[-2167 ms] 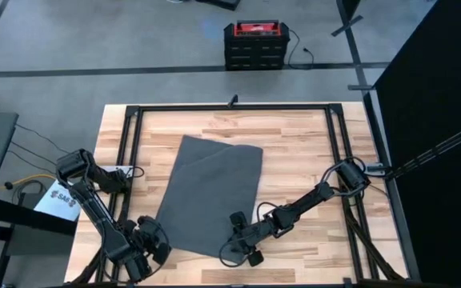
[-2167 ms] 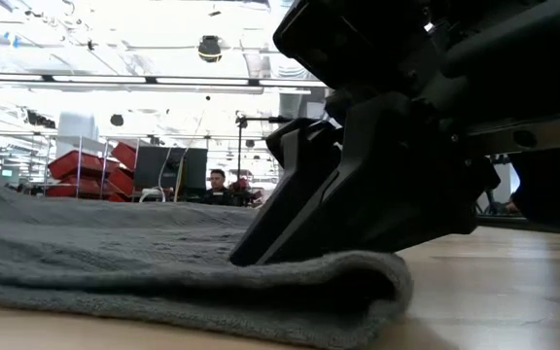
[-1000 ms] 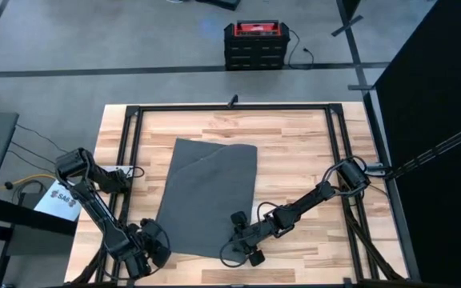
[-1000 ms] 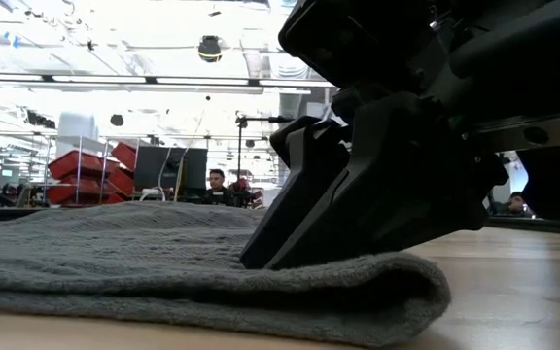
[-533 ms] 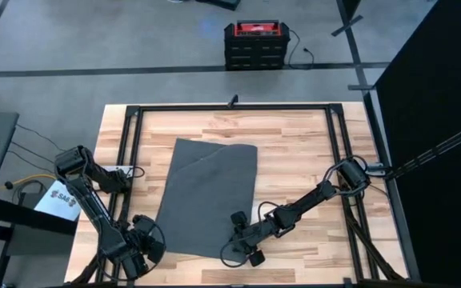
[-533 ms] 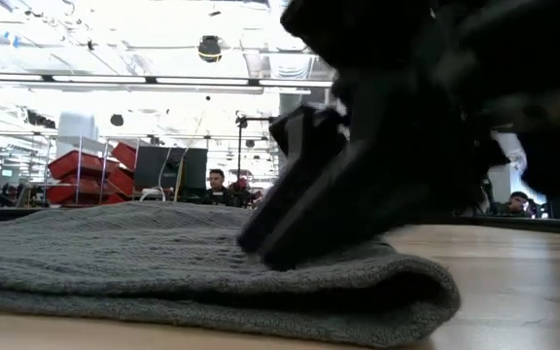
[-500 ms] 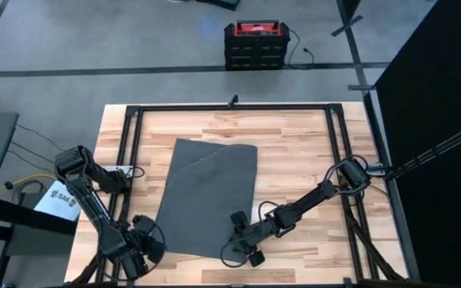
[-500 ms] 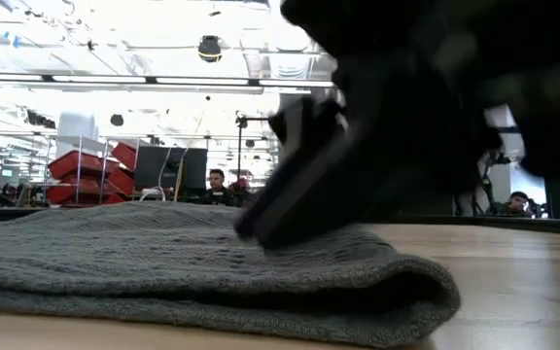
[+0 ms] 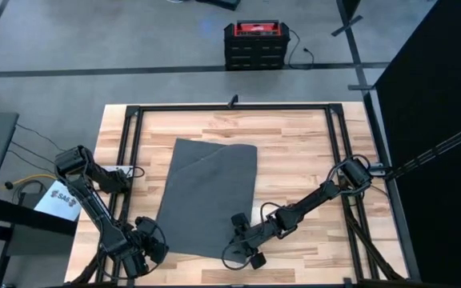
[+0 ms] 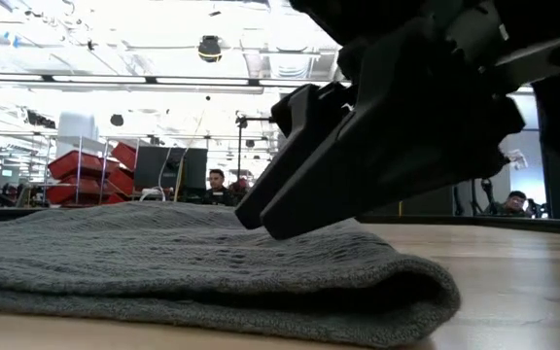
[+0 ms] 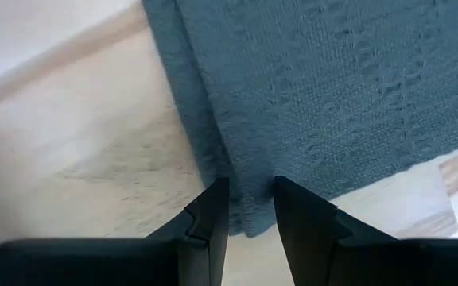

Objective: Roll towel
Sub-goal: Fold the gray towel

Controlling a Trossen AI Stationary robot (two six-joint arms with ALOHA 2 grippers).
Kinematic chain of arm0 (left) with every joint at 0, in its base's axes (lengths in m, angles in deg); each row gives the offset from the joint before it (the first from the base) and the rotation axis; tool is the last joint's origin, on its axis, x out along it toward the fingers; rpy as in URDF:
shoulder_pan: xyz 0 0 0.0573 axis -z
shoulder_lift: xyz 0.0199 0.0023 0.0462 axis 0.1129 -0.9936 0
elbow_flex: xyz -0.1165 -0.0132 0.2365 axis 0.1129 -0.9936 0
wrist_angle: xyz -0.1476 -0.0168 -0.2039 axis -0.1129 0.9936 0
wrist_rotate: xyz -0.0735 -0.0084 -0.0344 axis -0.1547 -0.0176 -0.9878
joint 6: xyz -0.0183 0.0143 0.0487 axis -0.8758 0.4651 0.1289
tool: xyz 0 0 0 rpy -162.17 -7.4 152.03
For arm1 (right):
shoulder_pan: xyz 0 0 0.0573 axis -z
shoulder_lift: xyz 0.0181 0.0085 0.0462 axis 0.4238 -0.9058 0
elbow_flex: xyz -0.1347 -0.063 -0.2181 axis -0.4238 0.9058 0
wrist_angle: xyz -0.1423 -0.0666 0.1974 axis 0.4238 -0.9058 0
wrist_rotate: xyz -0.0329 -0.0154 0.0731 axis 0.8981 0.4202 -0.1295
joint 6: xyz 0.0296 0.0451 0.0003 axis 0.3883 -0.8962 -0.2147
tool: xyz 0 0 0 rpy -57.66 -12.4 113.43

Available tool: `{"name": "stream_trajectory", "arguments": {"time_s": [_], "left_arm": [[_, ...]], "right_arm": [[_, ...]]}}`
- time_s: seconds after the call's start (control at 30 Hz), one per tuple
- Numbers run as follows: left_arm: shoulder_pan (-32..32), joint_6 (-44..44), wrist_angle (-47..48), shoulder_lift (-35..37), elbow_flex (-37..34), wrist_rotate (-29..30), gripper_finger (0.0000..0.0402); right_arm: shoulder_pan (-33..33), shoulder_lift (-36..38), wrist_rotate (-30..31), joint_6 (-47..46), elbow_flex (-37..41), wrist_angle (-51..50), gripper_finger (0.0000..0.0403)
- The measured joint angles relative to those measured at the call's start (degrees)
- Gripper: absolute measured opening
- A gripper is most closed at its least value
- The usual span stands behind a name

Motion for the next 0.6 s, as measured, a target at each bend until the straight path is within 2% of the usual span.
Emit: {"name": "stream_trajectory", "arguments": {"time_s": [0.1, 0.23, 0.43, 0.6], "left_arm": [[0.0, 0.6, -3.6, 0.0, -1.4, 0.0, 0.0087], [0.0, 1.6, -3.8, 0.0, -1.5, 0.0, 0.0081], [0.0, 1.7, -1.8, 0.0, -1.5, 0.0, 0.0011], [0.0, 2.1, -1.2, 0.0, -0.3, 0.0, 0.0002]], "right_arm": [[0.0, 0.0, 0.0, 0.0, 0.0, 0.0, 0.0141], [0.0, 0.0, 0.0, -0.2, 0.0, 0.1, 0.0141], [0.3, 0.0, 0.0, -0.1, 0.0, 0.1, 0.0141], [0.3, 0.0, 0.0, -0.1, 0.0, -0.2, 0.0141]]}}
